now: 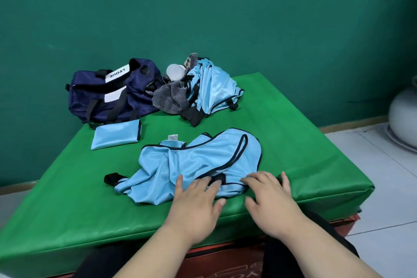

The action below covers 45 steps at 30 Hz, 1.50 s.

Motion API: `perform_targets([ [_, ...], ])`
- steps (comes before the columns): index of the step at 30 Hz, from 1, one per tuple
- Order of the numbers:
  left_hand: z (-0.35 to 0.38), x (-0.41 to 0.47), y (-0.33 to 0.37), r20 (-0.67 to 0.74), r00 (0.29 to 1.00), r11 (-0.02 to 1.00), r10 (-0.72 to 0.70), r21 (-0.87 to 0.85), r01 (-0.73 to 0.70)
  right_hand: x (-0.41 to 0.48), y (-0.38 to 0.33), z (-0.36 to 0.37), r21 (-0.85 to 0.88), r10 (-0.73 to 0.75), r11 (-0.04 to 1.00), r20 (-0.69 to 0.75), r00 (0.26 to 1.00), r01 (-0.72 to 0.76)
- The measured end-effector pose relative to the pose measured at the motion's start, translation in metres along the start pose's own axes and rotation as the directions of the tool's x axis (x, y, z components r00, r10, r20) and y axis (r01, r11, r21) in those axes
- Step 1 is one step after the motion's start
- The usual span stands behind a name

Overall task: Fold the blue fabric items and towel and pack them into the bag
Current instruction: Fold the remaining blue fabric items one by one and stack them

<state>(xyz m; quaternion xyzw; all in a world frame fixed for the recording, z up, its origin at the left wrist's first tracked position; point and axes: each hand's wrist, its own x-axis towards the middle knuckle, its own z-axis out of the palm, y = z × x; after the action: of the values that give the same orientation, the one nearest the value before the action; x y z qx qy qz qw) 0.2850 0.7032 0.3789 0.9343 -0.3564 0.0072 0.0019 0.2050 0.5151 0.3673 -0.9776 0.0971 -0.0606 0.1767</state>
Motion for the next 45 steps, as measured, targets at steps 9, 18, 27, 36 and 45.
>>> perform_targets([
  [9,-0.004,-0.042,-0.044,-0.040,0.998,0.998,-0.057,0.010,0.057,0.012,0.004,0.003,0.181,0.019,0.984,-0.132,0.991,0.005],
  [18,-0.017,-0.042,-0.024,-0.237,0.971,0.998,0.025,-0.053,-0.039,0.020,0.006,0.001,0.113,0.024,0.993,0.000,1.000,-0.024],
  [27,-0.020,0.007,0.022,-0.093,0.991,0.996,0.093,0.000,-0.093,0.015,0.009,-0.011,0.049,0.028,0.998,-0.024,0.999,-0.027],
  [36,-0.004,0.004,0.017,0.059,0.998,1.000,0.014,0.020,-0.015,0.010,0.024,-0.009,0.166,0.057,0.986,-0.181,0.982,-0.027],
  [45,-0.017,0.046,0.053,-0.167,0.977,0.991,0.130,-0.009,-0.133,0.018,0.036,-0.017,0.209,0.301,0.942,-0.192,0.934,-0.261],
])
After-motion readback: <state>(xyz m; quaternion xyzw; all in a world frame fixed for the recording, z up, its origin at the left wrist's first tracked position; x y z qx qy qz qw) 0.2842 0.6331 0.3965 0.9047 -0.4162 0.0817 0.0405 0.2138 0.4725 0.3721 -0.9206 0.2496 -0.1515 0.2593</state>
